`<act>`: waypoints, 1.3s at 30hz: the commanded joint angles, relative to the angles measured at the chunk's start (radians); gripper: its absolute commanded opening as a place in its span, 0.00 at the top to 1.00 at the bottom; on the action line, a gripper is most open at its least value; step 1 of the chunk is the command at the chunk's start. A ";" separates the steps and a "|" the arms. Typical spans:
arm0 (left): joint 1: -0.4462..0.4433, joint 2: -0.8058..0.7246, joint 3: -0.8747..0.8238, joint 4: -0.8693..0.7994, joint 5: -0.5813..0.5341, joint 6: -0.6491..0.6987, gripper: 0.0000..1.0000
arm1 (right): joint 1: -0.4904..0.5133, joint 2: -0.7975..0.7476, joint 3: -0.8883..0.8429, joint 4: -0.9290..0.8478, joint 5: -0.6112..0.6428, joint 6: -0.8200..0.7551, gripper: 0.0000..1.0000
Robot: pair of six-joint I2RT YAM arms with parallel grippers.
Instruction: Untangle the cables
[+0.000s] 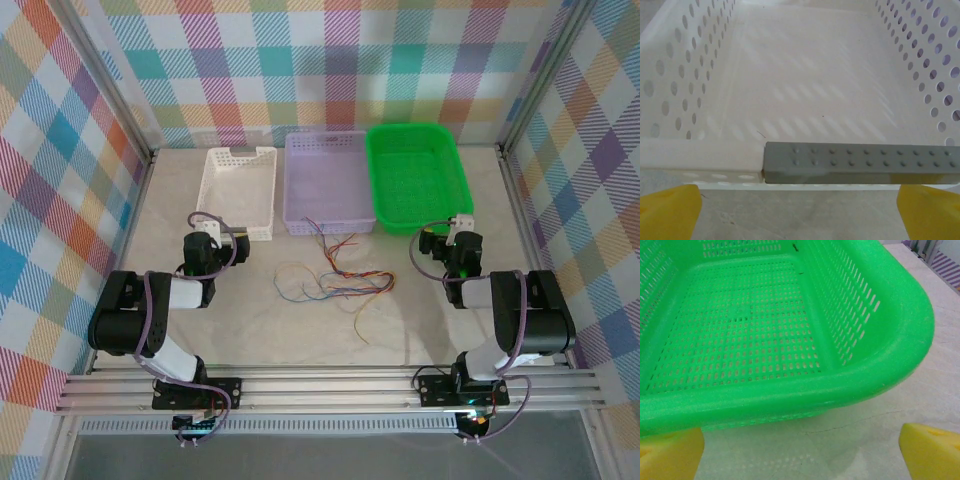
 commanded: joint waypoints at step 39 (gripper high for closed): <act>0.008 -0.003 0.002 0.036 0.014 0.015 0.00 | 0.002 -0.057 -0.106 0.207 -0.016 0.005 0.00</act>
